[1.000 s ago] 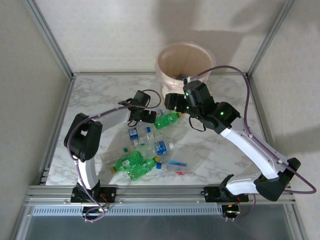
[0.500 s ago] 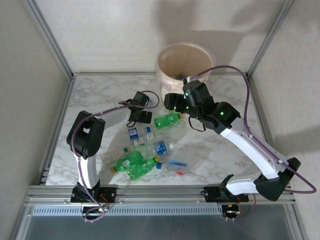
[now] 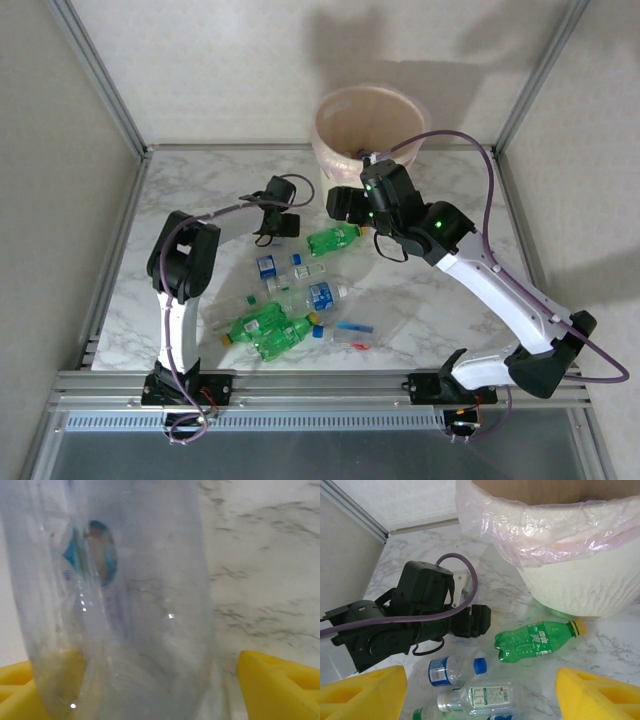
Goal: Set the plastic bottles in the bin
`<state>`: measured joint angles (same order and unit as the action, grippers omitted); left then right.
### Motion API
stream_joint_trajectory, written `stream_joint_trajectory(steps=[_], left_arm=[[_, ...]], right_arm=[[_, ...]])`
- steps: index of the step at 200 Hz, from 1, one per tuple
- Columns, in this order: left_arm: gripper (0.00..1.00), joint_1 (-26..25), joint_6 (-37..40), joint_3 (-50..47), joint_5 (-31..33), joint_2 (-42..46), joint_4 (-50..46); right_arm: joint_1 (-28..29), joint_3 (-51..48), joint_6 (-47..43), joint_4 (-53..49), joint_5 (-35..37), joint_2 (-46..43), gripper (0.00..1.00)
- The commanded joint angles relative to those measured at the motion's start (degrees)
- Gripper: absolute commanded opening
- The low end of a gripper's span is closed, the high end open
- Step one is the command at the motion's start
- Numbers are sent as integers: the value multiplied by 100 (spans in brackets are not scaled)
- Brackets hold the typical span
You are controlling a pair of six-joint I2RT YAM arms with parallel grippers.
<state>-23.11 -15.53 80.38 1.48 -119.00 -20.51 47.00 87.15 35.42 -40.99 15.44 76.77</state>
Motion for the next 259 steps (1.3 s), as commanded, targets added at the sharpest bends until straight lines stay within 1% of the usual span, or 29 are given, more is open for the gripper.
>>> stream_joint_trajectory(steps=[1,35,58,101,157,213,259], left_arm=[[77,207,-282,77,8,-58,9],[70,295,-370,74,-145,12,32],[63,297,-487,57,-165,77,64],[58,295,-629,39,-223,118,11],[57,297,-666,210,-262,550,-223],[56,298,-814,424,-138,1485,-513],[57,277,-917,1061,-113,2129,-950]], right_arm=[[87,136,86,-84,141,-37,77],[99,84,151,-41,160,-77,75],[131,103,158,-40,178,-85,73],[141,83,180,-49,227,-127,72],[142,-10,153,-135,326,-202,71],[138,-253,5,-480,411,-454,72],[142,-563,-6,-717,462,-759,74]])
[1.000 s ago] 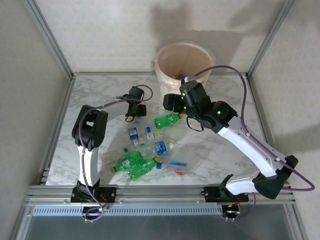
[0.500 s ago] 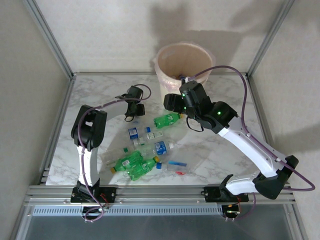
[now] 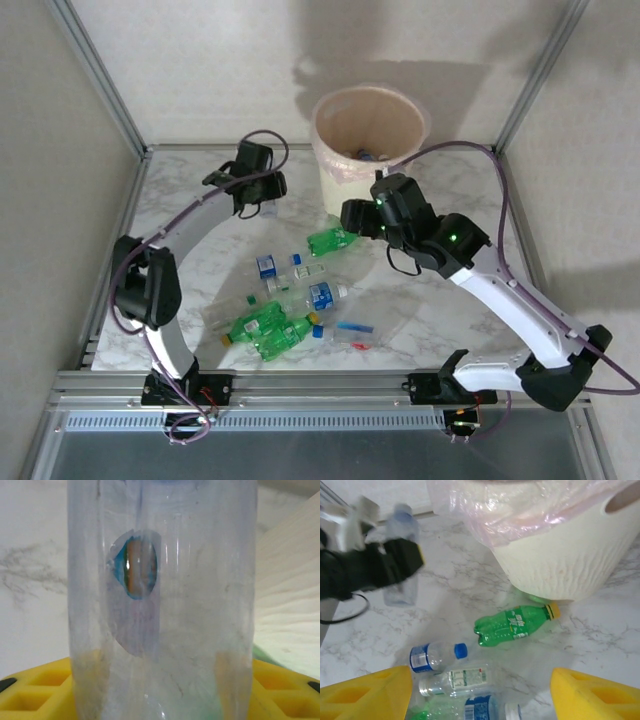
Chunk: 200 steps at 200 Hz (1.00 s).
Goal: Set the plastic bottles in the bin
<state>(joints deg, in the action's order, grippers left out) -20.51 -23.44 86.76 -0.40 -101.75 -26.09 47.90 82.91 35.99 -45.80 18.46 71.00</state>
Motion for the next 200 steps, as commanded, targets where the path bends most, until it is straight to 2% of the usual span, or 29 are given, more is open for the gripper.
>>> stream_joint_trajectory(steps=[1,41,80,120,176,200], left_arm=[[57,19,-125,444,75,417,-404],[59,-44,-212,1460,-78,757,-648],[61,-173,-473,2852,-505,573,-695],[62,-575,-784,3944,-1137,-240,-455],[61,-1073,-1061,5209,-1391,-1599,-414],[61,-1121,-1294,5329,-1578,-1874,-138]], right_arm=[[53,-142,-64,-236,159,-187,74],[52,-259,-31,-141,-15,-169,74],[49,-676,74,-113,-123,-333,73],[46,-946,75,-313,-277,-525,73],[53,-1339,282,-553,-276,-777,73],[49,-1488,373,-554,-259,-924,73]])
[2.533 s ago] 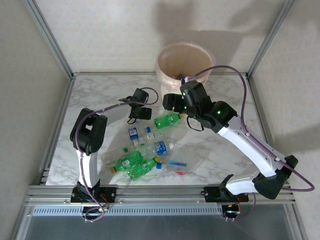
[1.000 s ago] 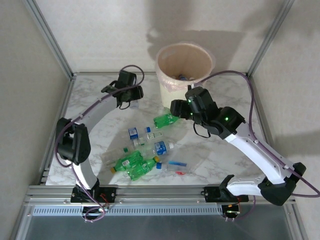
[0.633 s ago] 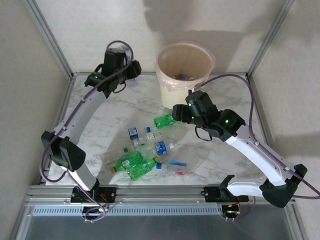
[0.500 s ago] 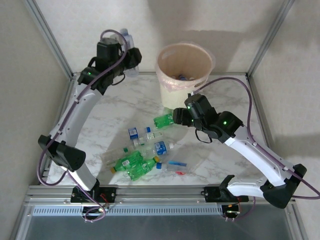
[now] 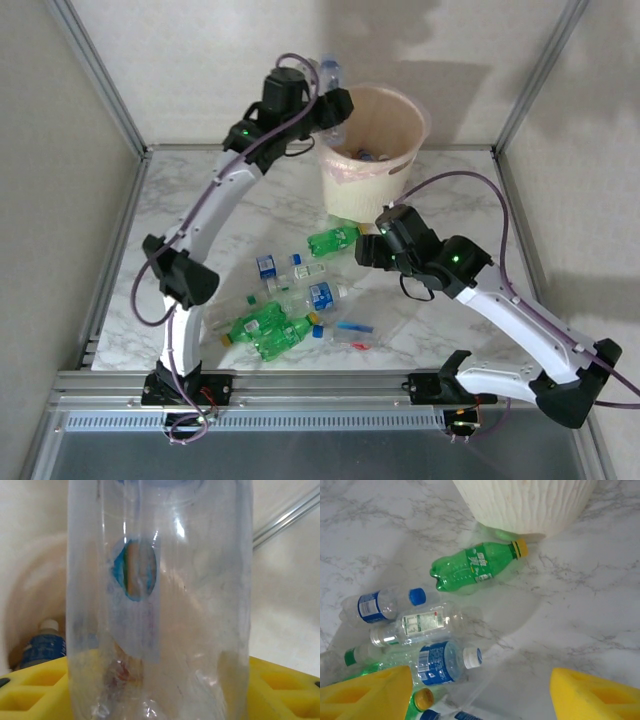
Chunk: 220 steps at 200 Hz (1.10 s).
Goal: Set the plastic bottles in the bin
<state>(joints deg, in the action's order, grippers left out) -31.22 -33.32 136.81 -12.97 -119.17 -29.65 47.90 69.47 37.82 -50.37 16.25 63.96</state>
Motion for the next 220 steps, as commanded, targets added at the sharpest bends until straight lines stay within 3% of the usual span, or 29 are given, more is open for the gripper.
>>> stream_joint_trajectory(steps=[1,46,67,82,130,170,193,220], left_arm=[[61,-50,-319,326,-329,-146,234],[63,-43,-724,403,-394,-493,736],[80,-66,-944,464,-437,-622,904],[99,-114,-942,482,-410,-618,999],[99,-121,-776,490,-148,-418,835],[100,-116,-292,371,339,78,305],[99,-113,15,-88,630,616,140],[99,-75,311,-1280,1076,1555,322]], right_arm=[[47,-144,194,-101,-36,-224,73],[53,-196,173,-136,-12,-306,73],[46,-224,149,-149,16,-339,74],[48,-242,121,-149,47,-372,74],[47,-276,28,-52,12,-271,76],[71,-528,-393,89,-754,-255,78],[270,-858,-604,100,-1175,-319,80],[800,-1143,-612,46,-1228,-170,84]])
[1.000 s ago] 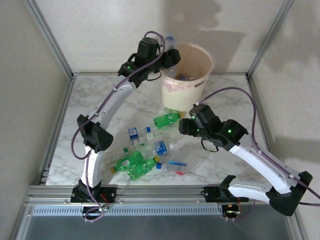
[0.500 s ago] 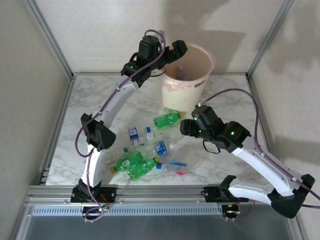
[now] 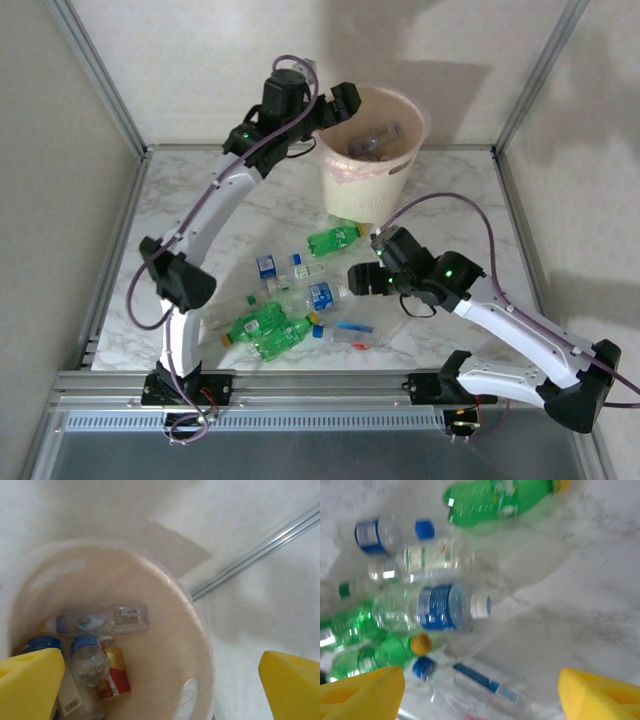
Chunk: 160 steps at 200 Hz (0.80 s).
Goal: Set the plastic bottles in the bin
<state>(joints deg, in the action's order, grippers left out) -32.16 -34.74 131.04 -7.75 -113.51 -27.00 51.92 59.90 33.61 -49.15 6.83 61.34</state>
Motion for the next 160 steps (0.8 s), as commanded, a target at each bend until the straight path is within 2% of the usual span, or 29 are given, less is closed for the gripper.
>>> stream_joint_trajectory(steps=[1,24,75,109,116,160], left_arm=[[99,27,461,-751,567,1024,70],[100,236,414,-1663,591,1602,237],[100,549,380,-2697,599,2326,257],[99,727,277,-3293,455,2655,440],[99,754,273,-3363,437,2692,454],[99,919,310,-3591,301,2829,457]], right_arm=[[415,-200,-189,-77,-274,108,84],[933,-328,-150,-74,-51,469,86],[1932,-33,-161,-240,799,1534,89],[2151,-18,-169,-319,806,2045,90],[2155,-28,-166,-316,812,2133,98],[2157,-80,-226,-136,689,2501,99]])
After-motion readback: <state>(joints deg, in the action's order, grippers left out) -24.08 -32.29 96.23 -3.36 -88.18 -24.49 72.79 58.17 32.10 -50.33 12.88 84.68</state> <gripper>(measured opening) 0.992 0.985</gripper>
